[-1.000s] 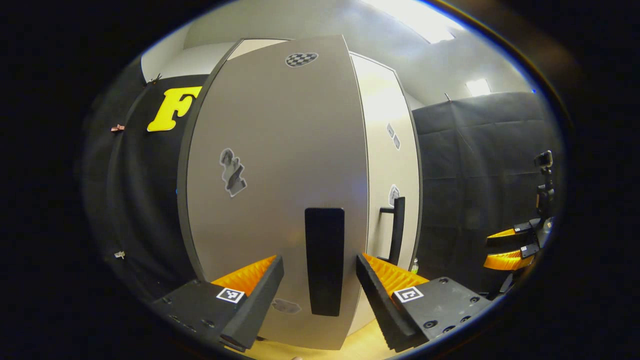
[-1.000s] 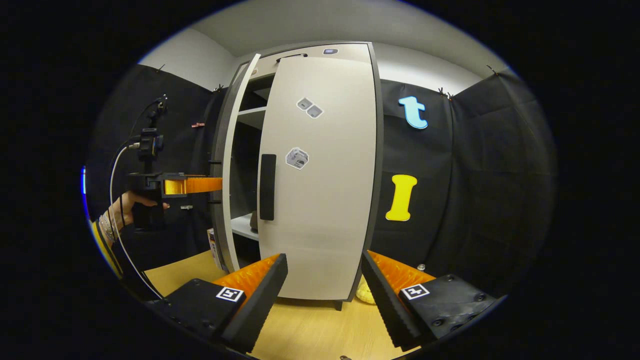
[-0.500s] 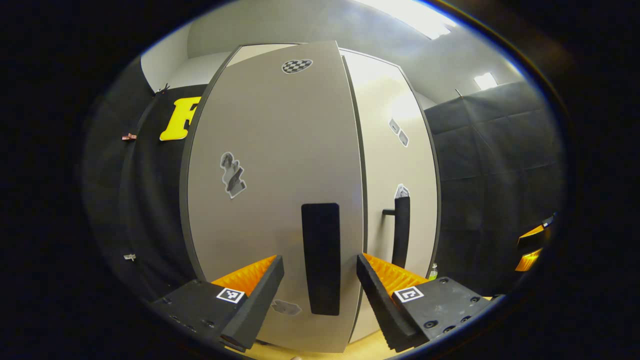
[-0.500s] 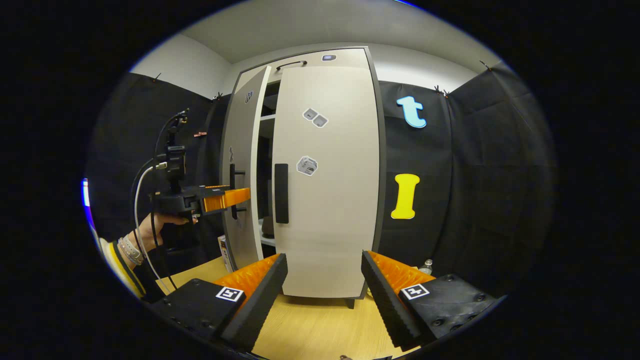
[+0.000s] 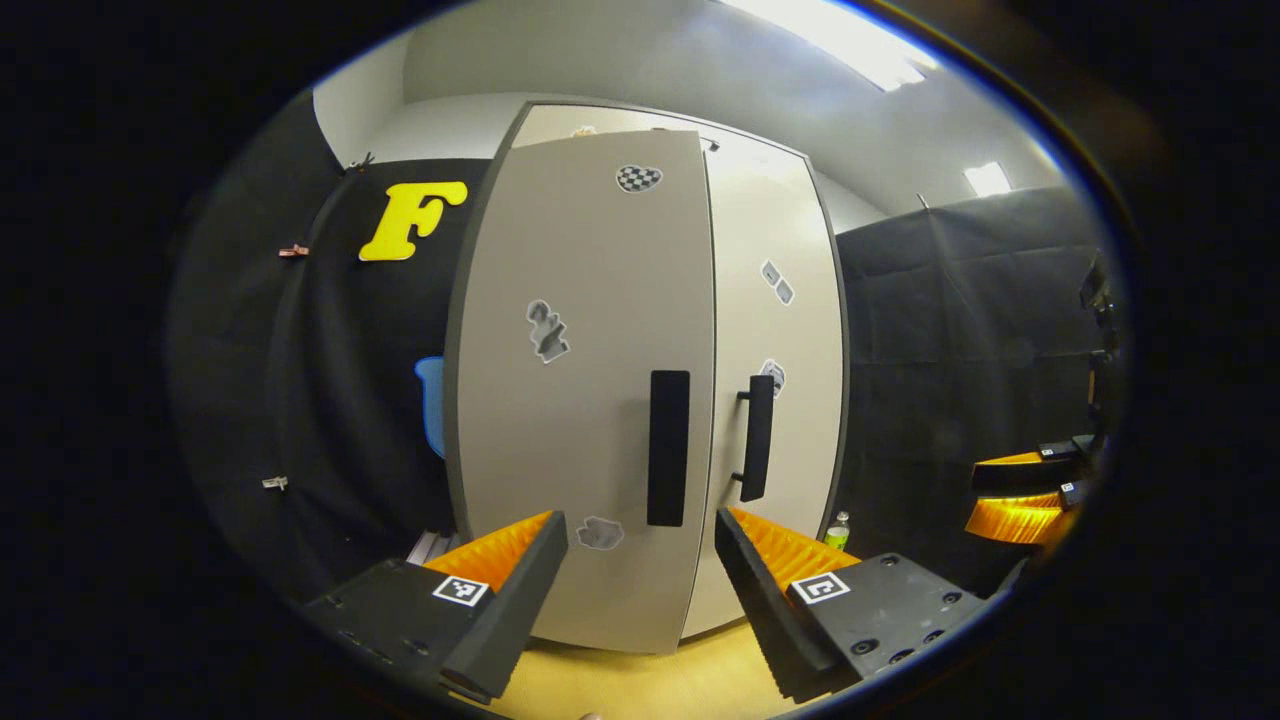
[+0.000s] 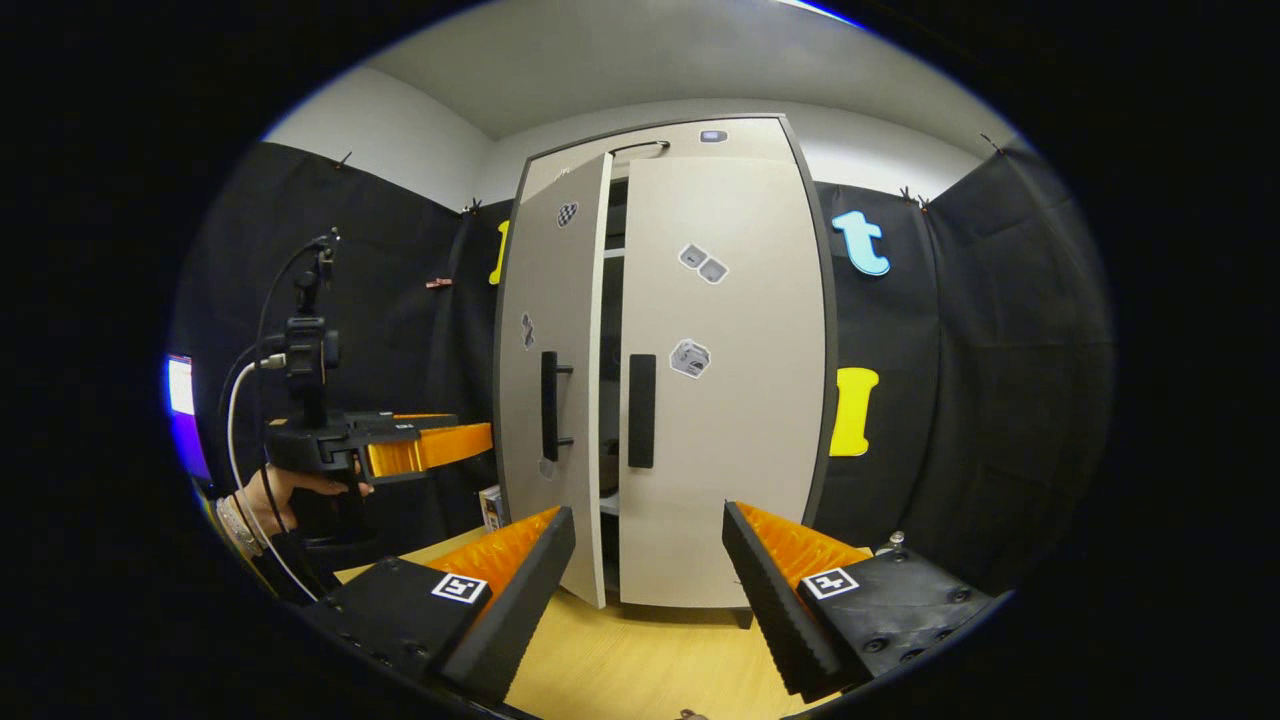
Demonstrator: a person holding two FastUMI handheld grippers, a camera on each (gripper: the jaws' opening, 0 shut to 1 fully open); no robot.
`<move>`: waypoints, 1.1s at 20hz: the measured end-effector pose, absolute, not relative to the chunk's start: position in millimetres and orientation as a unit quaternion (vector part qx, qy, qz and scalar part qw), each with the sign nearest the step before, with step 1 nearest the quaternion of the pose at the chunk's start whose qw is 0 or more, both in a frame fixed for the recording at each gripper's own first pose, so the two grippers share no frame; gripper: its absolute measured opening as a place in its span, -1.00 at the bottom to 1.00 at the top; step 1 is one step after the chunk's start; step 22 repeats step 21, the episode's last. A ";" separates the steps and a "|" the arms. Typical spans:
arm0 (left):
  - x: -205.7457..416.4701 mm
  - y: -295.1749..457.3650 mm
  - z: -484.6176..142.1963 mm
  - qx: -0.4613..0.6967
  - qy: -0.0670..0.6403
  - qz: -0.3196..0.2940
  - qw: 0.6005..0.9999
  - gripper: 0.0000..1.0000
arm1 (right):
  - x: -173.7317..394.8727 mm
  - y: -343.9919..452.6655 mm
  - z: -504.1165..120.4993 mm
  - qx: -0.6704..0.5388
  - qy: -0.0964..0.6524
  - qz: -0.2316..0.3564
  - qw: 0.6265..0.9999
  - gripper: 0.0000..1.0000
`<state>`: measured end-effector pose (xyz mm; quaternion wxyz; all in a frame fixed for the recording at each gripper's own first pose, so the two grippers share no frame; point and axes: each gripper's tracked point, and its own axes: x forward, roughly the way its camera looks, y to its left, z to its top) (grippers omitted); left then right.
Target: Grab one shoe with the right hand and put it into the shoe cabinet, grab the other shoe with the left hand and put it into the shoe cabinet; then close the right door with the right hand and the left door with the left hand.
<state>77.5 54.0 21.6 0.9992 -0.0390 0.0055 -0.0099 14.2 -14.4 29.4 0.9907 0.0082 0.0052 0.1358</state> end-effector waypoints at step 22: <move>22.1 62.1 14.3 -0.040 0.016 0.009 0.999 0.91 | -0.2 -15.0 44.6 0.015 -0.019 0.077 0.997 0.96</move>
